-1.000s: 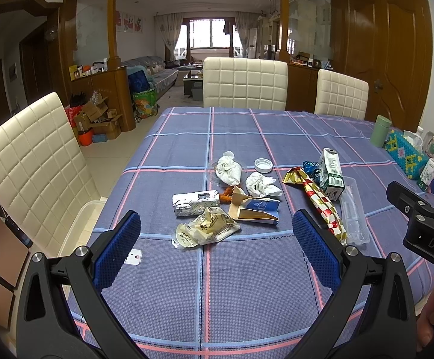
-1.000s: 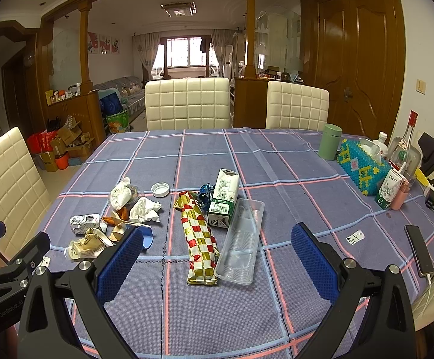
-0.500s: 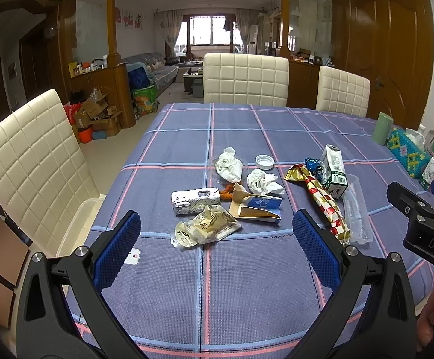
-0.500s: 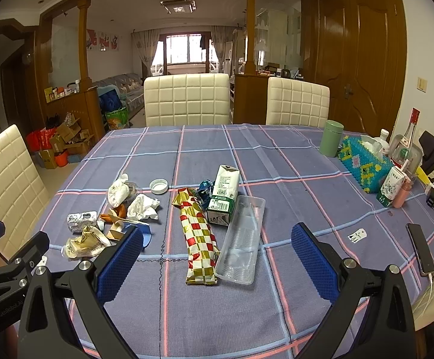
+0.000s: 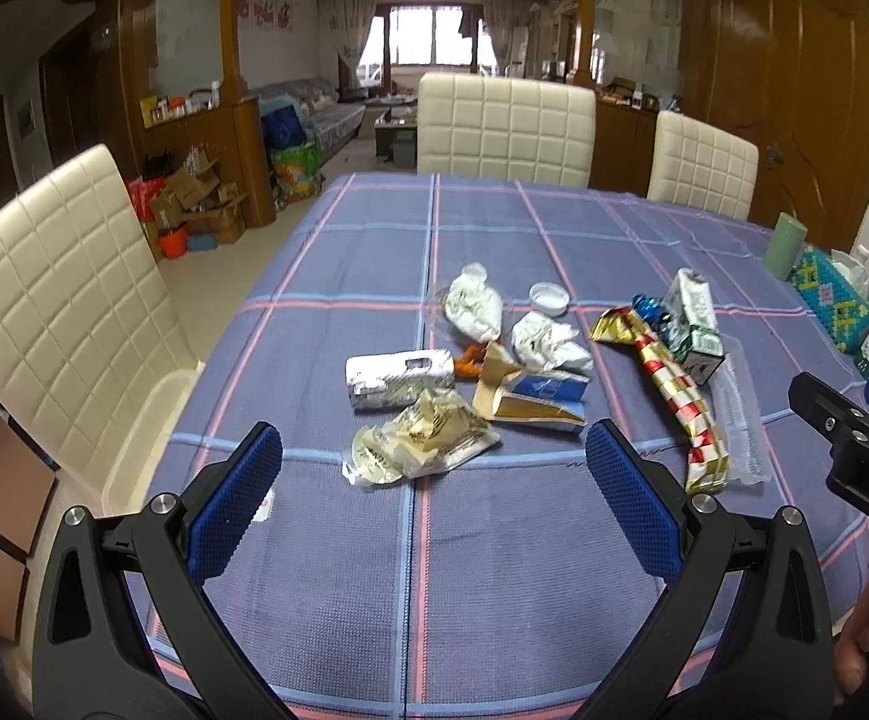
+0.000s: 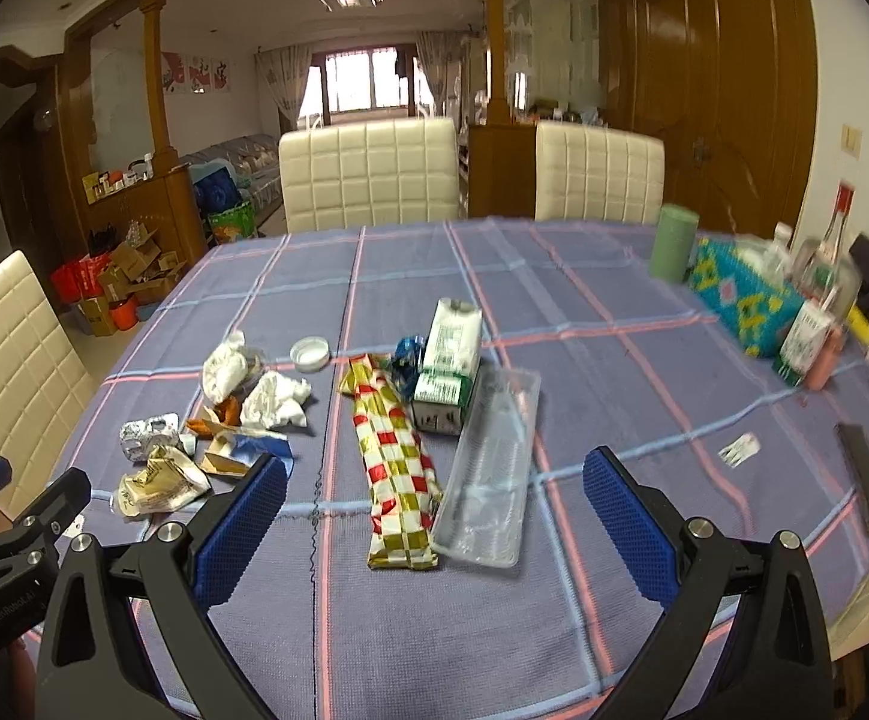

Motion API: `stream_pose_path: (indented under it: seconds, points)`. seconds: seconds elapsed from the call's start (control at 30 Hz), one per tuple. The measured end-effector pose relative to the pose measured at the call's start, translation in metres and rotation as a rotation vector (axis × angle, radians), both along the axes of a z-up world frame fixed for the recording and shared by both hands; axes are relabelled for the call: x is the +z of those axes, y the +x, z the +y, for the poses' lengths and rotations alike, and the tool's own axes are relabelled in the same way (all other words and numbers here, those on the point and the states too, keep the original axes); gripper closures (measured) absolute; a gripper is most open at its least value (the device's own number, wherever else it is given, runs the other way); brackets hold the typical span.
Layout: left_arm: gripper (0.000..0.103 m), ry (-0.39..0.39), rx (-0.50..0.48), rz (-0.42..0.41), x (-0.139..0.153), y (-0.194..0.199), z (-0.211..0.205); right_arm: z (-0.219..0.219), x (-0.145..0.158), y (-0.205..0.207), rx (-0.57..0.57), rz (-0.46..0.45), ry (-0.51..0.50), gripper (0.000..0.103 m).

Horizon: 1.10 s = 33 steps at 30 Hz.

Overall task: Collect trash
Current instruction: 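Grasp the gold-and-white wrapper with the left tool while the right tool grasps the checkered wrapper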

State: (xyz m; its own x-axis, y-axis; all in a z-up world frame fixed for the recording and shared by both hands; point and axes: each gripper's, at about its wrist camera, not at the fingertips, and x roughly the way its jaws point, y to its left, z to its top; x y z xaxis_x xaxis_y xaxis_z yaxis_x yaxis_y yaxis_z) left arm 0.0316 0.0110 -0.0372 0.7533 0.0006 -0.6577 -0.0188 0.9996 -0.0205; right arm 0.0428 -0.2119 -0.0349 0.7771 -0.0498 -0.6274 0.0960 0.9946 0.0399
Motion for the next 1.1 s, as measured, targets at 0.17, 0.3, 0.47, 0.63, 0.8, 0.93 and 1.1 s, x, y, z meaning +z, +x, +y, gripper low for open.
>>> stream_pose_path:
  seconds: [0.17,0.3,0.47,0.63,0.8,0.93,1.1]
  points:
    - [0.003,0.004,0.017,0.091,-0.03,0.018,0.008,0.001,-0.028,0.011,0.034,0.033,0.004,0.006]
    - [0.004,-0.005,0.015,0.15,-0.052,0.031,0.013,0.009,-0.049,0.024,0.076,0.088,0.004,0.007]
    - [0.014,-0.015,0.003,0.178,-0.063,0.046,0.013,0.012,-0.064,0.042,0.101,0.142,0.007,0.007]
    - [0.025,-0.016,-0.02,0.204,-0.071,0.066,0.011,0.013,-0.07,0.055,0.115,0.158,0.001,0.008]
    - [0.031,-0.029,-0.031,0.234,-0.081,0.082,0.013,0.019,-0.072,0.068,0.136,0.166,-0.008,0.011]
    - [0.037,-0.04,-0.034,0.245,-0.088,0.088,0.017,0.023,-0.082,0.08,0.14,0.224,-0.012,0.043]
    - [0.061,-0.028,-0.049,0.219,-0.086,0.086,0.015,0.025,-0.079,0.078,0.143,0.206,-0.02,0.08]
